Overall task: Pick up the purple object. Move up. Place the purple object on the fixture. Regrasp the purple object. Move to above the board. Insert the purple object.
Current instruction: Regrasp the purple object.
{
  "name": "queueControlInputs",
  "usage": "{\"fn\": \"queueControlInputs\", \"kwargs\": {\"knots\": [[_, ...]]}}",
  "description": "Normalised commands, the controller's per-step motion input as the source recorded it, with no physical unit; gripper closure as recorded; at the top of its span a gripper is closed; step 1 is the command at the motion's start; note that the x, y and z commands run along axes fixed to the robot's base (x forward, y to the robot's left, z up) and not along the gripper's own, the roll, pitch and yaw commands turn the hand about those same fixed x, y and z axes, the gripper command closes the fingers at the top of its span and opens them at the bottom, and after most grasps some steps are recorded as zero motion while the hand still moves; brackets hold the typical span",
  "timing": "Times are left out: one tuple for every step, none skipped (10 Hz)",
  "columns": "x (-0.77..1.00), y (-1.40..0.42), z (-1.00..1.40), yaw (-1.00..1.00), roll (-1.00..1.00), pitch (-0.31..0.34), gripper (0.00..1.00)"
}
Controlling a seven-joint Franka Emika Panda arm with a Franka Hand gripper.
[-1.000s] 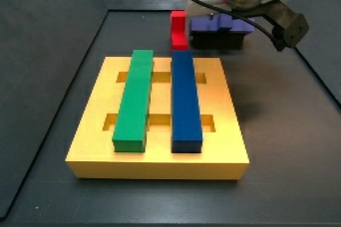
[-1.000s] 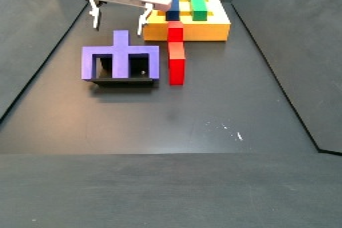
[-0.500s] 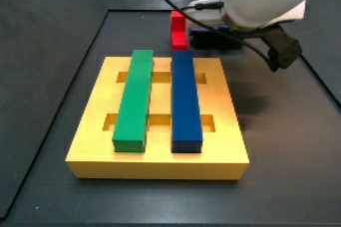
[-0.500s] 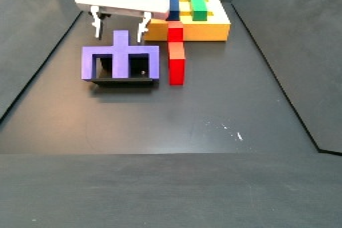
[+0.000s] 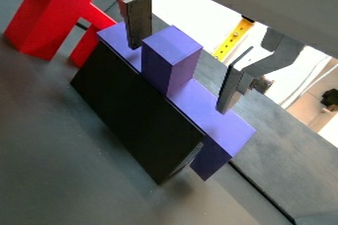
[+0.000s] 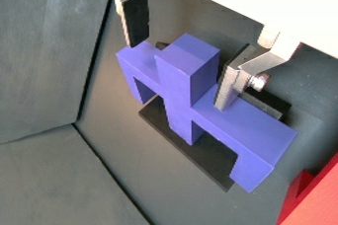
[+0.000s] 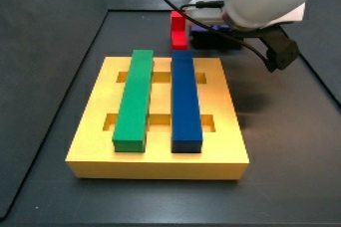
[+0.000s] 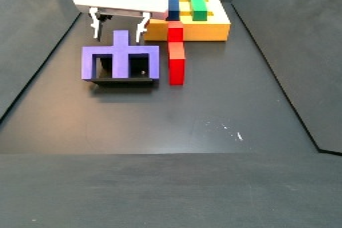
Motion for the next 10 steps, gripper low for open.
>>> {"fn": "queueControlInputs", "kwargs": {"knots": [[-0.01,0.17,0.00,0.03,-0.25,-0.114,0.00],[0.00,0.15,-0.02,0.03,-0.23,-0.046,0.00],[0.00,0.04,-0.09,0.03,-0.03,-0.026,0.00],[0.00,0.00,-0.12,0.01,0.00,-0.020,0.00],[0.00,0.00,-0.16,0.00,0.02,-0.014,0.00],[0.00,0.00,-0.13,0.00,0.00,-0.017,0.00],[0.00,0.00,0.00,0.00,-0.01,0.000,0.00],[0.06,0.01,0.00,0.00,-0.01,0.000,0.00],[0.07,0.01,0.00,-0.07,0.00,0.000,0.00],[0.09,0.00,0.00,-0.18,0.00,0.034,0.00]]}}
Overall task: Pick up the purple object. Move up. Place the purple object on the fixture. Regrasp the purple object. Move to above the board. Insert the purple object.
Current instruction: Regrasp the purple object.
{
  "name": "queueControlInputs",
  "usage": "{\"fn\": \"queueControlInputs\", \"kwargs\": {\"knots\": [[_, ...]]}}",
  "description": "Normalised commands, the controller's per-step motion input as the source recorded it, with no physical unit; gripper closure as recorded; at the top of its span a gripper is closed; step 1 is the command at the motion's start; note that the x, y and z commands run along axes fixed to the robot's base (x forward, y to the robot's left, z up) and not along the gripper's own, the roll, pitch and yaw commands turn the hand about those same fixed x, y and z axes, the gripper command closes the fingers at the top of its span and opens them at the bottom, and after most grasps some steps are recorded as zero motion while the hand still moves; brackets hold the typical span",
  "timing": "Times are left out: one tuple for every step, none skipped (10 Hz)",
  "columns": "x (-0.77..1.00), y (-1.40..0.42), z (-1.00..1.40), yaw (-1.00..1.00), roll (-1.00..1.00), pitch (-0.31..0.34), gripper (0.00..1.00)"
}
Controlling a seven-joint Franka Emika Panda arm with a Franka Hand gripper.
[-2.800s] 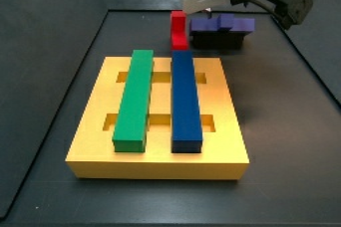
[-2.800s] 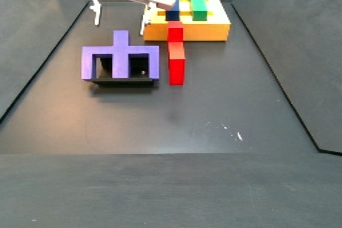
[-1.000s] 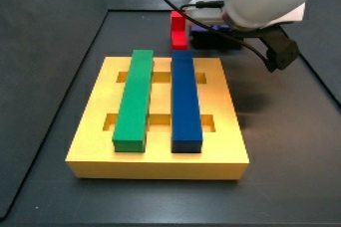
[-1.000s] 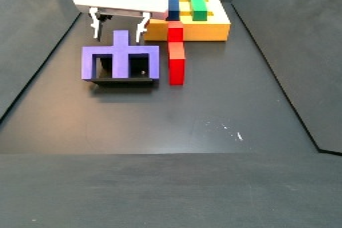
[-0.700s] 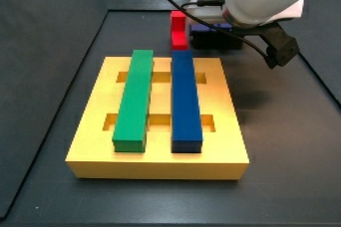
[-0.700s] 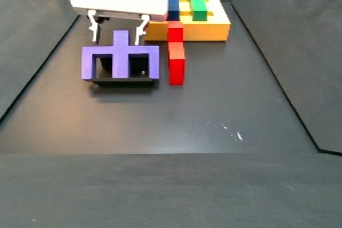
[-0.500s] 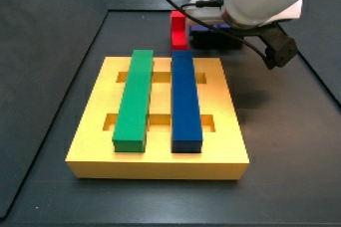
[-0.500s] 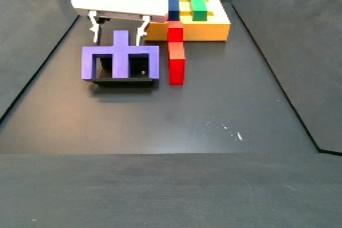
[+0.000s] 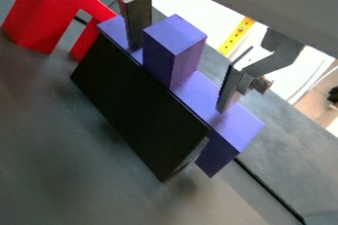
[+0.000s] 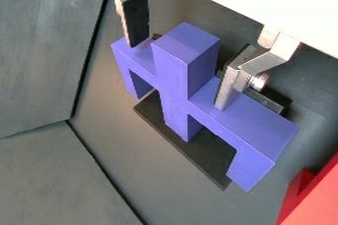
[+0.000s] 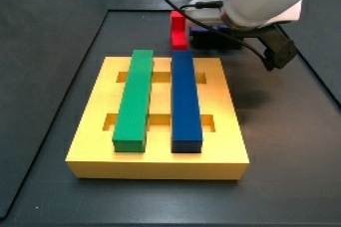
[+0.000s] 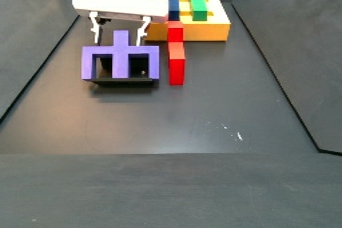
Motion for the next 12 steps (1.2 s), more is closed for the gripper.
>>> {"fn": "queueControlInputs", "kwargs": {"knots": [[0.13,0.00,0.00,-0.23,0.00,0.040,0.00],[0.14,0.00,0.00,-0.24,0.00,0.071,0.00],[0.04,0.03,0.00,-0.14,0.00,0.011,0.00],[0.00,0.03,0.00,0.00,0.00,0.000,0.00],[0.00,0.00,0.00,0.00,0.00,0.000,0.00],[0.00,0.00,0.00,0.00,0.00,0.000,1.00],[0.00,0.00,0.00,0.00,0.00,0.000,1.00],[0.00,0.00,0.00,0.00,0.00,0.000,1.00],[0.00,0.00,0.00,0.00,0.00,0.000,1.00],[0.00,0.00,0.00,0.00,0.00,0.000,1.00],[0.00,0.00,0.00,0.00,0.00,0.000,1.00],[0.00,0.00,0.00,0.00,0.00,0.000,1.00]]}}
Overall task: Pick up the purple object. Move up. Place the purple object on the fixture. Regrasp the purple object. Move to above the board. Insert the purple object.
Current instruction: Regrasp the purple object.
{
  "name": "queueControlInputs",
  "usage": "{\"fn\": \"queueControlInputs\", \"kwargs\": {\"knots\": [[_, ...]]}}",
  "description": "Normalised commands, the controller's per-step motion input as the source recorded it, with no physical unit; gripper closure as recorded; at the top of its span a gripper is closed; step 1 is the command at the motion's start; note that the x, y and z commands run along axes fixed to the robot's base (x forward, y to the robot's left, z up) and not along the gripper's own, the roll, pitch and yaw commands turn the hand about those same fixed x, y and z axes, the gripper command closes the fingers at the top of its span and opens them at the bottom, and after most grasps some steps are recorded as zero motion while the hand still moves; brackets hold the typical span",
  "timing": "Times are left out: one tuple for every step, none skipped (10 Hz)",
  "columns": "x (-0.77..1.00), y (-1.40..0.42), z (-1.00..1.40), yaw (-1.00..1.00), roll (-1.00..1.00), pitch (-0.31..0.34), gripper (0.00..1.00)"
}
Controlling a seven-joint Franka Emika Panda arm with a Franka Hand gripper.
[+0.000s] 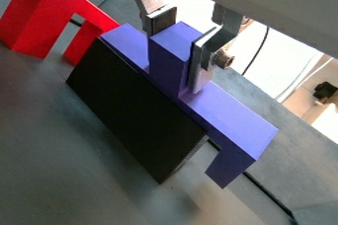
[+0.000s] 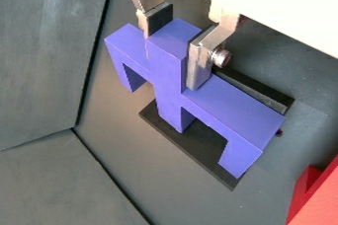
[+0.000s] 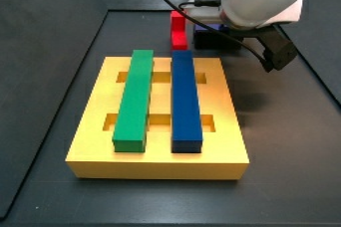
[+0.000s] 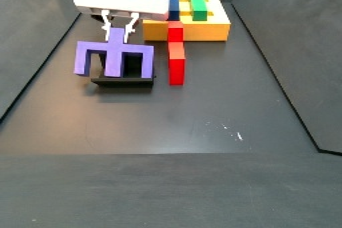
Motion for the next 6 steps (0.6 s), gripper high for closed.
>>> {"fn": "queueControlInputs", "kwargs": {"knots": [[0.00,0.00,0.00,0.00,0.00,0.000,1.00],[0.00,0.00,0.00,0.00,0.00,0.000,1.00],[0.00,0.00,0.00,0.00,0.00,0.000,1.00],[0.00,0.00,0.00,0.00,0.00,0.000,1.00],[0.00,0.00,0.00,0.00,0.00,0.000,1.00],[0.00,0.00,0.00,0.00,0.00,0.000,1.00]]}}
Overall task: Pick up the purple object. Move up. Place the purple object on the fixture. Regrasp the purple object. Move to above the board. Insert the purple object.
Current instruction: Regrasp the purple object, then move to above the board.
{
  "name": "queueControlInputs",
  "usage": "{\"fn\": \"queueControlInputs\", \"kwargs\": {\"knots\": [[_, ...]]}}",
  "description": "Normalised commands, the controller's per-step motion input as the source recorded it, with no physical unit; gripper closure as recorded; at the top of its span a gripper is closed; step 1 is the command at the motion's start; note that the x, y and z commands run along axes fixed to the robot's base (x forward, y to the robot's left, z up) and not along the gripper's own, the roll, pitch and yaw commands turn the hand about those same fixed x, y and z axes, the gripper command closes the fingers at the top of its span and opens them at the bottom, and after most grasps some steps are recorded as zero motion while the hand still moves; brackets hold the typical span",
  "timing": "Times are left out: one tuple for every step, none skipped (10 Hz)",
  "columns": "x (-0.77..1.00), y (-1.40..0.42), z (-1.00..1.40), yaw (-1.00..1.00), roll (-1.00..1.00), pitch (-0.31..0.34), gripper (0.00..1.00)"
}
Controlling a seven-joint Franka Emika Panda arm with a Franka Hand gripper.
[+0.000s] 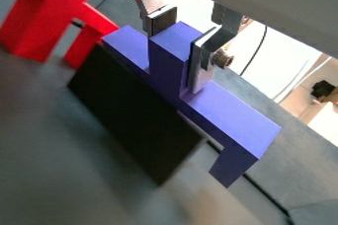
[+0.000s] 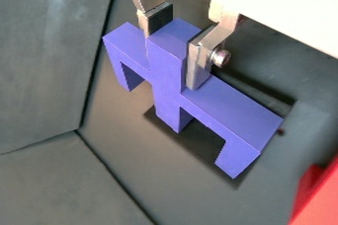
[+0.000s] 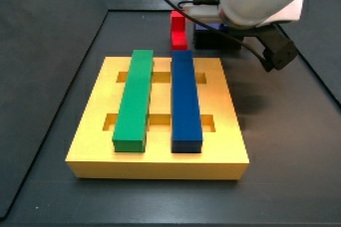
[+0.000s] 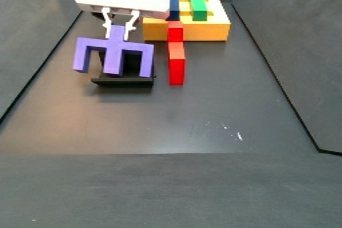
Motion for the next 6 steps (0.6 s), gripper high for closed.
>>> {"fn": "queueControlInputs", "kwargs": {"knots": [[0.00,0.00,0.00,0.00,0.00,0.000,1.00],[0.00,0.00,0.00,0.00,0.00,0.000,1.00],[0.00,0.00,0.00,0.00,0.00,0.000,1.00],[0.00,0.00,1.40,0.00,0.00,0.000,1.00],[0.01,0.02,1.40,0.02,0.00,0.029,1.00],[-0.01,0.04,1.40,-0.01,-0.09,0.056,1.00]]}}
